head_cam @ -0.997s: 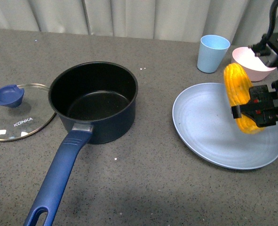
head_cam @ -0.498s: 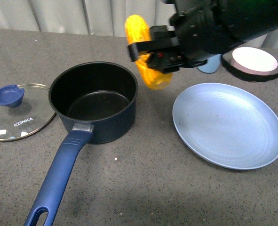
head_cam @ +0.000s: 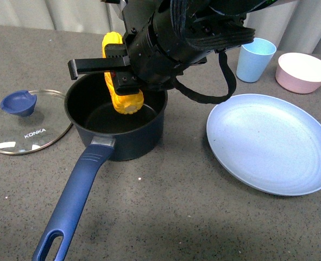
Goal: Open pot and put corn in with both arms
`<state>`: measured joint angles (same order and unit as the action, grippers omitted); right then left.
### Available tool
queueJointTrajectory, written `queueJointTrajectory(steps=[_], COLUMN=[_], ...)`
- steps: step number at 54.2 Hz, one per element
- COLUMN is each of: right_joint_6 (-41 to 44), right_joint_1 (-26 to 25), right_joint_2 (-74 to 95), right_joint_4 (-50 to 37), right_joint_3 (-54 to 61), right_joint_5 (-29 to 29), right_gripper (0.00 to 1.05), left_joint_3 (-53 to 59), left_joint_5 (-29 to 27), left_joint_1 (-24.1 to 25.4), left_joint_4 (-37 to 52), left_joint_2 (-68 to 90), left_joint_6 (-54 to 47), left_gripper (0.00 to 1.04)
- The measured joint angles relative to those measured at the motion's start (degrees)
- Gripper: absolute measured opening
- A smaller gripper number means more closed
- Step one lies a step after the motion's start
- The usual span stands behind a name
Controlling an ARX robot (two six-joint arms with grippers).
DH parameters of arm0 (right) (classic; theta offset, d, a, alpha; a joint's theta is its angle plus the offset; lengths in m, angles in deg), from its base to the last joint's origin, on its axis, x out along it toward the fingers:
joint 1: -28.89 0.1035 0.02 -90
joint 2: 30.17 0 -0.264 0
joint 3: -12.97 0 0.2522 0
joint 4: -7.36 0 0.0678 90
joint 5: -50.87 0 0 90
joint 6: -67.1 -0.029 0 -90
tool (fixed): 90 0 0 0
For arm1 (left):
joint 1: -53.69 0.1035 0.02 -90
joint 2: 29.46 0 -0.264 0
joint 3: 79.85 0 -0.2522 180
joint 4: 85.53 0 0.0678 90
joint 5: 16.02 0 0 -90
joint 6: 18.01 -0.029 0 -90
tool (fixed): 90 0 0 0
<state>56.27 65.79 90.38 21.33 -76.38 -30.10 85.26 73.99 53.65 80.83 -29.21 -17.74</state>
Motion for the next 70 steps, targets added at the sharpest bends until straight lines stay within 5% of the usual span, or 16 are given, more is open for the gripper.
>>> queueJointTrajectory(steps=[5, 29, 44, 52, 70], right_joint_6=[-0.42, -1.55, -0.92, 2.34, 8.28], right_joint_1=[0.0, 0.0, -0.98, -4.98, -15.45], right_joint_2=[0.66, -0.63, -9.11, -21.53, -45.68], right_joint_4=[0.35, 0.09, -9.4, -18.84, -23.67], right_joint_3=[-0.17, 1.38, 10.95, 24.11, 46.56], right_joint_5=[-0.13, -0.13, -6.29, -13.18, -19.04], right_gripper=[0.16, 0.97, 0.95, 0.95, 0.95], left_joint_3=[0.0, 0.0, 0.0, 0.0, 0.0], left_joint_5=[0.0, 0.0, 0.0, 0.0, 0.0], left_joint_1=[0.0, 0.0, 0.0, 0.0, 0.0], left_joint_4=[0.0, 0.0, 0.0, 0.0, 0.0], left_joint_2=[-0.02, 0.0, -0.02, 0.0, 0.0], left_joint_6=[0.0, 0.0, 0.0, 0.0, 0.0], left_gripper=[0.98, 0.98, 0.98, 0.98, 0.98])
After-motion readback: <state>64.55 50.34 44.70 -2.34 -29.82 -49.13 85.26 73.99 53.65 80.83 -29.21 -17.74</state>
